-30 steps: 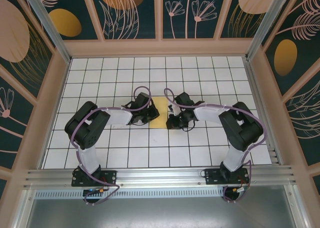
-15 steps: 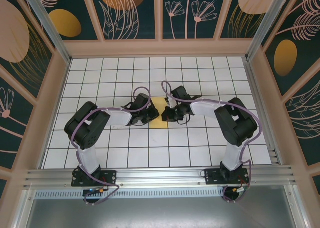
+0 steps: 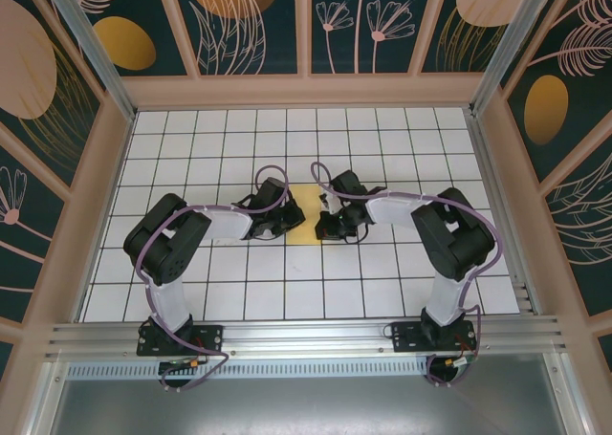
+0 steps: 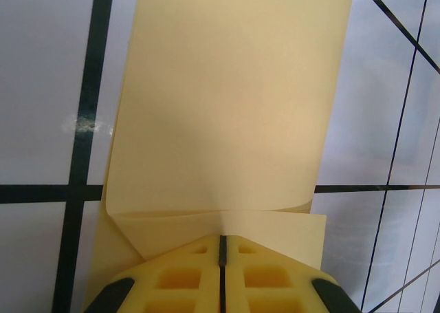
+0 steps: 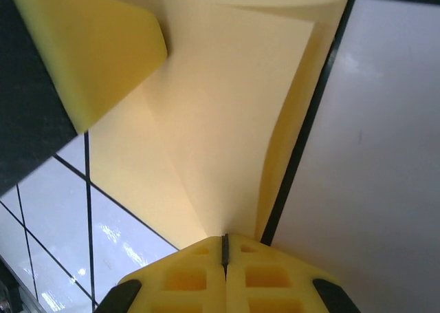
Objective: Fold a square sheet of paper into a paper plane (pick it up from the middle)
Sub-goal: Fold the triangle a second time at the center of the table.
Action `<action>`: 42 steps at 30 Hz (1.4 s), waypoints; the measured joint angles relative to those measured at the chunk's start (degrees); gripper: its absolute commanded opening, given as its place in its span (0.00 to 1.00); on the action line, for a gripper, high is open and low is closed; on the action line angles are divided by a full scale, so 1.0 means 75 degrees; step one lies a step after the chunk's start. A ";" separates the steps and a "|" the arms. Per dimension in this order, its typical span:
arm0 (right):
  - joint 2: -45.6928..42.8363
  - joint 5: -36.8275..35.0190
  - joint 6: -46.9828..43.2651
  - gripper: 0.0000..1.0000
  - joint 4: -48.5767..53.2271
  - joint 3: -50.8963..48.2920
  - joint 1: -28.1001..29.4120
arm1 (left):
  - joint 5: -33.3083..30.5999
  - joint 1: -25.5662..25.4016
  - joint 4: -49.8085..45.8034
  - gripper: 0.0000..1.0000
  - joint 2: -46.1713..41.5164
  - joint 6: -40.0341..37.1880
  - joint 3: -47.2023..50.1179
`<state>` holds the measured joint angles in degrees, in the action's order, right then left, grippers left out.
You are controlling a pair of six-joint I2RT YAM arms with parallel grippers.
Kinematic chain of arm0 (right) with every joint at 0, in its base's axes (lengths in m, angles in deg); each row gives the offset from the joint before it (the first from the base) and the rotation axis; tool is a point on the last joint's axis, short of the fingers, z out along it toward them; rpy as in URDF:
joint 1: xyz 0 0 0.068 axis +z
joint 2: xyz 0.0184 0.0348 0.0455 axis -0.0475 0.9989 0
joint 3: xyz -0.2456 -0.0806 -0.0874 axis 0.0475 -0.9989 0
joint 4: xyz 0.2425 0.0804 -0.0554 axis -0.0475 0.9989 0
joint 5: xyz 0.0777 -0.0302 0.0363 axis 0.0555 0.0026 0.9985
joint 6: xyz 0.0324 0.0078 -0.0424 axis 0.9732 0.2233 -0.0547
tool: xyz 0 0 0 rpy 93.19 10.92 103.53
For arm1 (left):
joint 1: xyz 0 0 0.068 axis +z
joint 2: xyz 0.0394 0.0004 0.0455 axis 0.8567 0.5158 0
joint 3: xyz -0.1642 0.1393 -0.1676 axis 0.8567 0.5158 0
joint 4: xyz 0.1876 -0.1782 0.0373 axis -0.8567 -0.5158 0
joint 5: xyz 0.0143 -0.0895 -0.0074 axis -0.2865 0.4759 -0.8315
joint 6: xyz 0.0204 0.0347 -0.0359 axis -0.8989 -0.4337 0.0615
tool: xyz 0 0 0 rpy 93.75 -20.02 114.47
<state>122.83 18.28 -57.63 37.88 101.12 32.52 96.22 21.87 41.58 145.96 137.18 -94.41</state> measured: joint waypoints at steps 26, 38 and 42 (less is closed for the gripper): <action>-0.0026 0.0009 -0.0047 0.03 -0.0181 -0.0187 -0.0015 | 0.0498 -0.0577 0.0341 0.00 -0.0702 0.0449 0.0516; -0.0026 0.0009 0.0087 0.01 -0.0178 -0.0198 -0.0032 | 0.0606 -0.0641 0.0673 0.00 -0.0382 0.0807 0.0527; -0.0006 0.0009 0.0087 0.01 -0.0178 -0.0198 -0.0032 | 0.0586 -0.0627 0.0781 0.00 -0.0300 0.0848 0.0571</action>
<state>122.79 18.35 -56.98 36.55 99.63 32.28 100.61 17.17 47.43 143.71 143.54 -90.12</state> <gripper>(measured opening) 0.056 0.069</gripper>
